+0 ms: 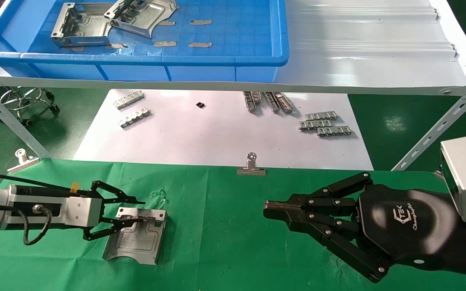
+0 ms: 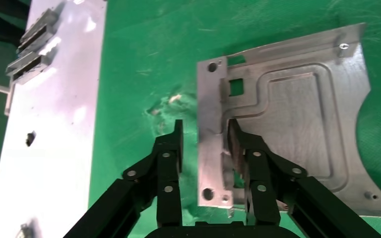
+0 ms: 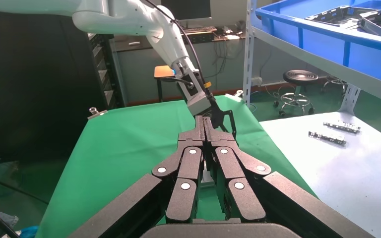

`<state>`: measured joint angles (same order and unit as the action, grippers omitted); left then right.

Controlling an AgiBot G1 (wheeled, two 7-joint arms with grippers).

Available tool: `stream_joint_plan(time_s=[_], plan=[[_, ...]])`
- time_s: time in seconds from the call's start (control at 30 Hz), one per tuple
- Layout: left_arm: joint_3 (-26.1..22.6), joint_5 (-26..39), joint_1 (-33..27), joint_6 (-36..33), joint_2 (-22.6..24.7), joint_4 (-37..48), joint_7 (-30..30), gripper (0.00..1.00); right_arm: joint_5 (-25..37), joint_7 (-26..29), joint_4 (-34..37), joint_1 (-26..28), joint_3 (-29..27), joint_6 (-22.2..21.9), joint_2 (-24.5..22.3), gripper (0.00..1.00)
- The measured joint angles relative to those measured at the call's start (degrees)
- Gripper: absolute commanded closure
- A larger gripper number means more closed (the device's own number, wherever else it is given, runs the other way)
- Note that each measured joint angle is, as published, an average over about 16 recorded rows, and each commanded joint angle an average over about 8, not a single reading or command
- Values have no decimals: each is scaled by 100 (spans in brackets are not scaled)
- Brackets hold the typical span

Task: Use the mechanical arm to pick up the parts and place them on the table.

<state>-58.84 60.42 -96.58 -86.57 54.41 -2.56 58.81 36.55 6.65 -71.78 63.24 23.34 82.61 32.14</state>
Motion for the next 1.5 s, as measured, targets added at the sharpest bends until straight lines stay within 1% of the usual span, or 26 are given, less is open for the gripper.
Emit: stream_joint_plan(time_s=[0.17, 0.33, 0.37, 0.6, 0.63, 0.83, 1.5], plan=[[46, -88, -54, -209, -98, 0, -222, 0, 0, 0, 0, 0, 0, 0, 0, 100], [136, -303, -40, -423, -283, -194, -766, 0, 0, 0, 0, 0, 0, 0, 0, 100], [160, -343, -29, -456, -318, -239, -880, 0, 0, 0, 0, 0, 0, 0, 0, 91], [433, -638, 170, -525, -552, -733, -1752, 0, 0, 0, 0, 0, 0, 0, 0, 3], [484, -675, 213, -523, -581, -825, -1873, 0, 0, 0, 0, 0, 0, 0, 0, 0], [828, -788, 498, -479, -706, -1365, -2411, 0, 0, 0, 0, 0, 0, 0, 0, 0], [2166, -1202, 1661, -259, -1183, -3587, -4171, 0, 0, 0, 0, 0, 1, 0, 0, 0]])
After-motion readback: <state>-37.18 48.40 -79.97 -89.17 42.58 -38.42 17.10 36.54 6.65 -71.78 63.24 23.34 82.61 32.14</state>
